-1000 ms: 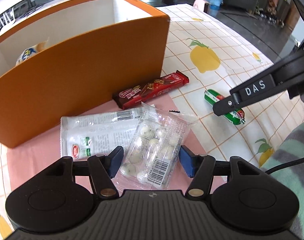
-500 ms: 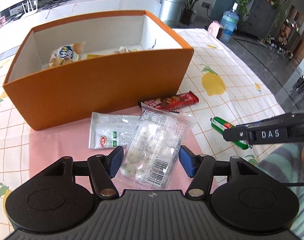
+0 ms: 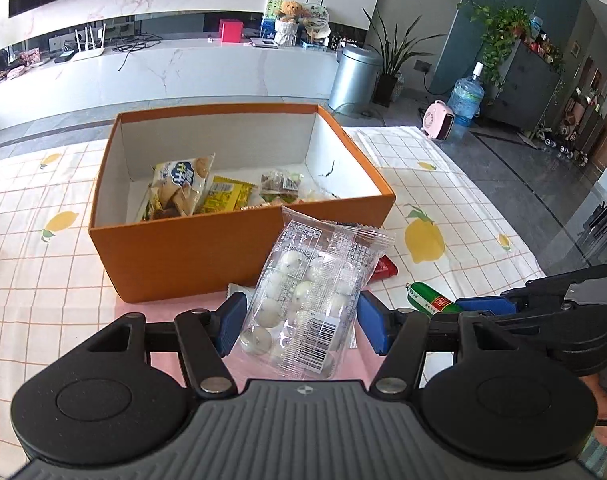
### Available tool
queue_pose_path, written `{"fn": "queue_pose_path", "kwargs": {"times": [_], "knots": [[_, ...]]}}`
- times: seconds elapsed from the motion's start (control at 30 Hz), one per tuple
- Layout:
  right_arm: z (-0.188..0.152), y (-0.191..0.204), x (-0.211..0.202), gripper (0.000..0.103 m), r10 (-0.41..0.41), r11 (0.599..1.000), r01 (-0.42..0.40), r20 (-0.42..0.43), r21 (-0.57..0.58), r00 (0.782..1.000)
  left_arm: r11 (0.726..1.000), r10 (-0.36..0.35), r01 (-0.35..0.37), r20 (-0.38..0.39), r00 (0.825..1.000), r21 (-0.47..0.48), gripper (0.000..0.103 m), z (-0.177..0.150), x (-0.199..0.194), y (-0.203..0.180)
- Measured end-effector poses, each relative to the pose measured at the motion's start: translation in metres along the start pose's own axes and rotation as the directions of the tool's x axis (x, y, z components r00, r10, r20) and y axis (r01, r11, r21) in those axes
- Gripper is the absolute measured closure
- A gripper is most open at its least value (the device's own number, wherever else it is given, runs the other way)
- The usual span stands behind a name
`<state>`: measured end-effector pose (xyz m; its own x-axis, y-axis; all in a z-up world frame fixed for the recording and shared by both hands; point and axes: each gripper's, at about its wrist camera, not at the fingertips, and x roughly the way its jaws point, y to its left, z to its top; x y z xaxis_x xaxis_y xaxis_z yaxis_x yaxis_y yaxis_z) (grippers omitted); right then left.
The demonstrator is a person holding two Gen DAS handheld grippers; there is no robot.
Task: Organize snacks
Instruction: 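Lift both snacks and carry them over the orange box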
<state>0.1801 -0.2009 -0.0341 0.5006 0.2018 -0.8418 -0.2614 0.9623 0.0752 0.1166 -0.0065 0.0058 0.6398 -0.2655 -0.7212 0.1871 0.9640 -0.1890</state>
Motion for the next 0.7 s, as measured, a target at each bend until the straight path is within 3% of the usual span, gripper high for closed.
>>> {"fn": "queue_pose_path", "kwargs": {"times": [0.3, 0.7], "knots": [[0.036, 0.033, -0.017, 0.082, -0.001, 0.991, 0.011, 0.076, -0.13, 0.997, 0.999, 0.032, -0.032, 0.059, 0.998, -0.004, 0.034, 0.029, -0.007, 0.013], [0.084, 0.062, -0.003, 0.082, -0.022, 0.968, 0.049, 0.114, -0.244, 0.993, 0.997, 0.072, -0.072, 0.074, 0.995, -0.004, 0.034, 0.059, 0.01, 0.035]]}}
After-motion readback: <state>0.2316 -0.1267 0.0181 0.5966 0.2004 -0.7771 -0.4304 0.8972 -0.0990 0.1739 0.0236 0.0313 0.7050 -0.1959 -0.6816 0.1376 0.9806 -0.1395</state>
